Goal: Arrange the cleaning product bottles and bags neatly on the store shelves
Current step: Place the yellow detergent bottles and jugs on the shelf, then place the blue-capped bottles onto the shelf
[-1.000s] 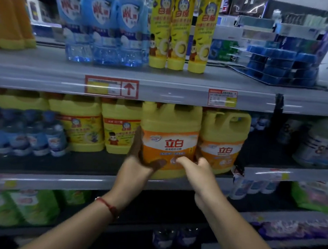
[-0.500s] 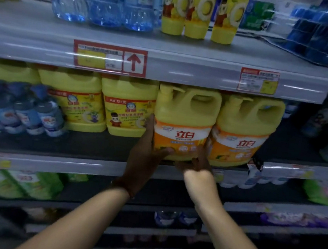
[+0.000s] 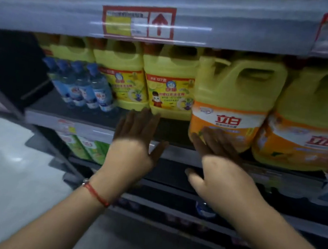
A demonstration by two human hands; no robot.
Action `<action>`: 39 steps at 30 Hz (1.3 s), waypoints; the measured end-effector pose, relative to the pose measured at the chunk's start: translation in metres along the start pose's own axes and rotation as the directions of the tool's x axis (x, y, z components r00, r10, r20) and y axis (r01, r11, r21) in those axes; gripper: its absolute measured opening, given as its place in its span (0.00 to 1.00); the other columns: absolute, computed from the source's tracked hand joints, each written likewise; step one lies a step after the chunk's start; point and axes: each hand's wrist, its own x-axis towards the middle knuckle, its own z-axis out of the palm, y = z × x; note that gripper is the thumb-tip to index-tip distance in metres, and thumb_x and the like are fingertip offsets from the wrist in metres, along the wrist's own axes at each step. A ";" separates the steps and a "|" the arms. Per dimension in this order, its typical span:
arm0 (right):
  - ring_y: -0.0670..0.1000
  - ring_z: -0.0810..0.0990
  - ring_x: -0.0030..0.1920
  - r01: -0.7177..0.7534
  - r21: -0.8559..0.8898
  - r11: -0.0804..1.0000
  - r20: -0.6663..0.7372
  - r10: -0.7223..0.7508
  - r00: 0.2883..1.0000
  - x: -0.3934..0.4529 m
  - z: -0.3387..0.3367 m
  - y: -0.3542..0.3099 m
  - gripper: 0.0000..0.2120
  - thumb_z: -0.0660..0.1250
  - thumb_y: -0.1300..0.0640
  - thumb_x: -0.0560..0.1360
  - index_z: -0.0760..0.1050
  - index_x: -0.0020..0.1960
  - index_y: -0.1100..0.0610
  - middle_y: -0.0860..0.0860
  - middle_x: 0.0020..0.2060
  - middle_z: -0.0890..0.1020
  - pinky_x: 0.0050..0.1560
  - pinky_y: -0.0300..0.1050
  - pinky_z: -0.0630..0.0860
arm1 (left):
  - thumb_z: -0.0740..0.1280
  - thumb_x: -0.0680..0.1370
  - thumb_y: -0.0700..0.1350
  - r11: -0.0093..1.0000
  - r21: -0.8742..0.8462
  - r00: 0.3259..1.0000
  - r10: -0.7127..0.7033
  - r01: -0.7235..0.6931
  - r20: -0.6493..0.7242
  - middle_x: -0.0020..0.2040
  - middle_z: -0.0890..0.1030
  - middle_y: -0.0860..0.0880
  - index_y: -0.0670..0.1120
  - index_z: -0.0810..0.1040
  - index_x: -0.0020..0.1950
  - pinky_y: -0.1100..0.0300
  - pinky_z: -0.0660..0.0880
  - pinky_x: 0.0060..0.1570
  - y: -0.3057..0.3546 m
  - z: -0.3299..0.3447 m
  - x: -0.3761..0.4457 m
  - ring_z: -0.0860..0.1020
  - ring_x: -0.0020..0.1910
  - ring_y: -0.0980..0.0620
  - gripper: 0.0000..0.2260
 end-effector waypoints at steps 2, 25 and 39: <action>0.48 0.32 0.80 0.041 0.014 0.999 0.042 -0.042 0.998 0.010 -0.002 -0.015 0.38 0.59 0.42 0.82 0.38 0.82 0.45 0.44 0.81 0.36 0.80 0.46 0.37 | 0.59 0.77 0.63 0.993 0.115 0.999 -0.022 0.018 0.039 0.76 0.69 0.38 0.48 0.67 0.78 0.37 0.66 0.71 -0.015 -0.014 -0.008 0.67 0.74 0.33 0.33; 0.47 0.72 0.71 0.150 0.582 0.799 -0.409 0.128 0.904 0.213 0.101 -0.206 0.34 0.72 0.48 0.76 0.61 0.78 0.47 0.46 0.72 0.73 0.68 0.49 0.73 | 0.56 0.75 0.63 0.993 0.075 0.996 0.087 -0.088 0.013 0.76 0.69 0.39 0.49 0.68 0.75 0.35 0.69 0.65 -0.239 0.007 0.019 0.71 0.71 0.32 0.32; 0.40 0.82 0.47 -0.048 0.751 0.658 -0.360 0.470 0.806 0.230 0.116 -0.217 0.18 0.78 0.55 0.71 0.77 0.58 0.53 0.46 0.49 0.84 0.40 0.32 0.75 | 0.58 0.77 0.58 0.902 -0.410 0.991 0.133 -0.133 -0.028 0.78 0.66 0.40 0.47 0.69 0.77 0.38 0.67 0.70 -0.259 0.022 0.025 0.66 0.76 0.35 0.31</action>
